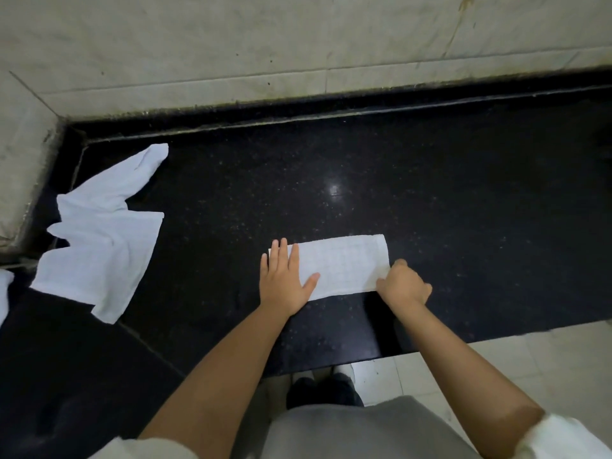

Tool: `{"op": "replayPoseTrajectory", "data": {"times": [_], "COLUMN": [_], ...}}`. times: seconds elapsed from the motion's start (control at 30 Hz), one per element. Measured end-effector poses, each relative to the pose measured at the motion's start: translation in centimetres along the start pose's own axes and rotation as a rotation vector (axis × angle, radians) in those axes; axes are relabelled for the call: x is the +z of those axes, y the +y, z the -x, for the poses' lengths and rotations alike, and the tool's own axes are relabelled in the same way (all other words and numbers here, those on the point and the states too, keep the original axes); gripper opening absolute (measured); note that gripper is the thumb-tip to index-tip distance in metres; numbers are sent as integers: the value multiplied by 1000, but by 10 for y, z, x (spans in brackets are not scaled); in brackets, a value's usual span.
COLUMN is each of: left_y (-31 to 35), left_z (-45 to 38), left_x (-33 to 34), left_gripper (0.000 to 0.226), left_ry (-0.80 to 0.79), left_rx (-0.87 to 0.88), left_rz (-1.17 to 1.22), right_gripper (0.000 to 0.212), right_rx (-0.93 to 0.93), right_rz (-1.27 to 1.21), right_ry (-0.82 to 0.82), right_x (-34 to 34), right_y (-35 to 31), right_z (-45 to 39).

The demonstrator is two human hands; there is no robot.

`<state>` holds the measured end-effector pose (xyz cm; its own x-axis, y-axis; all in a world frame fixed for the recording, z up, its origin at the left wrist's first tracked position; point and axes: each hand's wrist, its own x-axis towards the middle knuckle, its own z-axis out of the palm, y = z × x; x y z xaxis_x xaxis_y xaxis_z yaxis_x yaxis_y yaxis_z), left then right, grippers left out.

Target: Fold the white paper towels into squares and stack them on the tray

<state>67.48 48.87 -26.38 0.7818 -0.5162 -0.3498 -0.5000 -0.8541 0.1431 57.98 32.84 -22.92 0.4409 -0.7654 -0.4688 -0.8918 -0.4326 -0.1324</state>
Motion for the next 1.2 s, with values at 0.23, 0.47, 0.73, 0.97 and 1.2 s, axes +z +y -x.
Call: {"op": "replayPoseTrajectory", "data": {"times": [0.23,0.47,0.73,0.97,1.2], "left_y": [1,-19,-85,-96,-86], "left_z": [-1,8,51,72,68], "left_x": [-2,-11,-11,0,0], "left_gripper": [74,63,51,45,43], "left_ry": [-12,75,148,192,221], "left_rx": [-19,9,-196,-172,-79], "left_rz": [-7,119,218,302,333], "right_gripper": [6,21,7,15,31], "right_rx": [16,-355,-871,-996,-1085], "right_rz": [-89,-490,-245,-95,-218], "right_ry": [-39,164,233,299,566], "right_x": [-5,-13,69,83,70], "right_y": [-4,-33,-97,-88,-72], "right_z": [-2,18,66,57,48]}}
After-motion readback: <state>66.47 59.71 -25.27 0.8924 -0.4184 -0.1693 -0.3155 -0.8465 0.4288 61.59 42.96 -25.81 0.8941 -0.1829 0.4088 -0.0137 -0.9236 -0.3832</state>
